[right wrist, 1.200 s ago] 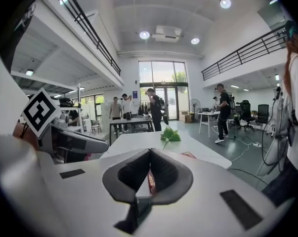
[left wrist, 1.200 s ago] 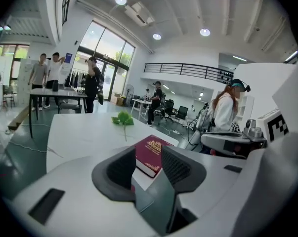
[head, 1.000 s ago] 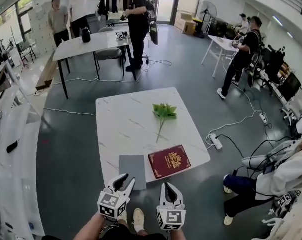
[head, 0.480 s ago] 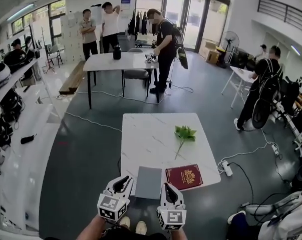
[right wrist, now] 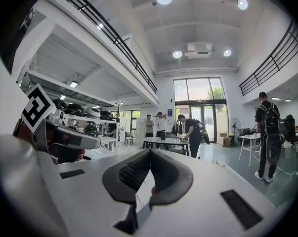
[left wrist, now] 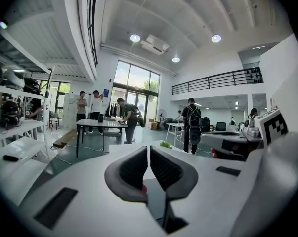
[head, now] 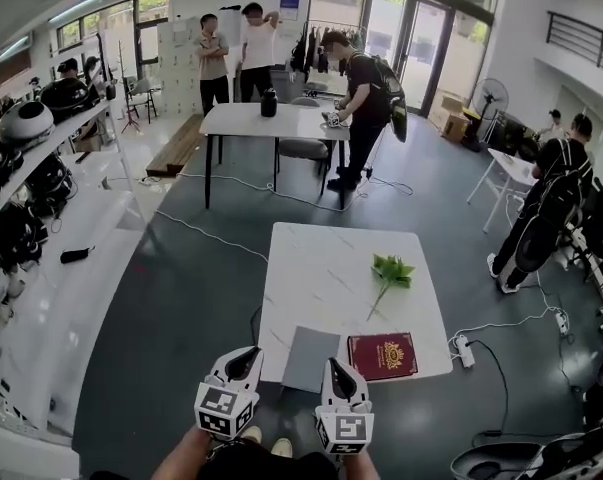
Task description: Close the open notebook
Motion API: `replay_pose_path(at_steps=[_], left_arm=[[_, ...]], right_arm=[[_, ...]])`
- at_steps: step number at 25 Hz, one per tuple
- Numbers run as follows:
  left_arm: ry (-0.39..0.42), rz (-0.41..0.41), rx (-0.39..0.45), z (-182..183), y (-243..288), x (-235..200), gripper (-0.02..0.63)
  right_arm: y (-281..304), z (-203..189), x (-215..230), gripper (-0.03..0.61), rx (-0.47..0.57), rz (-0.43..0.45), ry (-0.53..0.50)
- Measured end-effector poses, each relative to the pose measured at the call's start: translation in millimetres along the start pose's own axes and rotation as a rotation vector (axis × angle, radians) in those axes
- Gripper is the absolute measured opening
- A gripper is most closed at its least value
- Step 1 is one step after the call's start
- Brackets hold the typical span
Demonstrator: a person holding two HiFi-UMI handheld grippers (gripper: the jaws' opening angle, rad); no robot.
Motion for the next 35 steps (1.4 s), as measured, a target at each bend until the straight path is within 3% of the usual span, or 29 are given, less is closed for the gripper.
replay_pose_path(at_steps=[9,35], left_arm=[[-0.003,0.035,0.0,-4.6,-3.2,-8.8,0.034],[0.019,0.018,-0.007,-2.5,-1.5,-8.1,0.034]], right_arm=[[9.5,-4.6,-5.7,0.017,-0.001,0.037,0.002],[10.1,-6.3,-7.3,0.017,-0.011,0.027,-0.002]])
Point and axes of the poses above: the fingertips, and each gripper's own axes: y forward along the fingers, x to its right, z out of its top, the point moved 4 cm from there along -y, backward along the fingers, and after that the axes turned 1 degree about z, right-handed, at the moved point
